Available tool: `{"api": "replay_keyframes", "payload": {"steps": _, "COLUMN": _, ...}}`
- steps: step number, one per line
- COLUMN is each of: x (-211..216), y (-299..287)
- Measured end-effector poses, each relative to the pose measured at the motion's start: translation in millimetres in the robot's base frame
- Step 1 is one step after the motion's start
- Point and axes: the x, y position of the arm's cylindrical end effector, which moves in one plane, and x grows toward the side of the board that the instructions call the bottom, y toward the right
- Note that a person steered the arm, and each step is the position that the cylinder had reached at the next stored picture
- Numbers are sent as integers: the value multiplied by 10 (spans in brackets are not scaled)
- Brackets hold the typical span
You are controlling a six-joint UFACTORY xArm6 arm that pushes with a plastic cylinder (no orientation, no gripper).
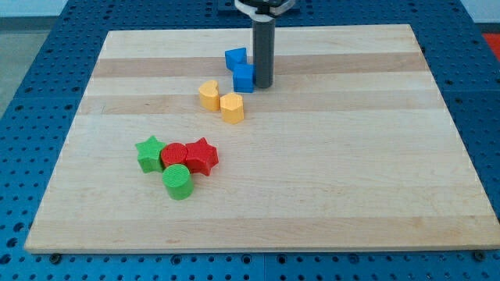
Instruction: Move the arm away from blue blocks
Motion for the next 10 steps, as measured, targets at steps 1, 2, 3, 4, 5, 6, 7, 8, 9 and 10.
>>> {"api": "replay_keyframes", "payload": {"steps": 1, "x": 235, "y": -13}}
{"api": "replay_keyframes", "payload": {"steps": 2, "x": 287, "y": -191}}
{"api": "replay_keyframes", "payload": {"steps": 3, "x": 146, "y": -220}}
{"api": "replay_keyframes", "payload": {"steps": 4, "x": -79, "y": -220}}
{"api": "replay_keyframes", "payload": {"steps": 5, "x": -176, "y": -240}}
{"api": "replay_keyframes", "payload": {"steps": 6, "x": -38, "y": -163}}
{"api": "replay_keyframes", "payload": {"steps": 7, "x": 503, "y": 140}}
{"api": "replay_keyframes", "payload": {"steps": 8, "x": 1065, "y": 289}}
{"api": "replay_keyframes", "payload": {"steps": 9, "x": 1478, "y": 92}}
{"api": "replay_keyframes", "payload": {"steps": 10, "x": 1275, "y": -152}}
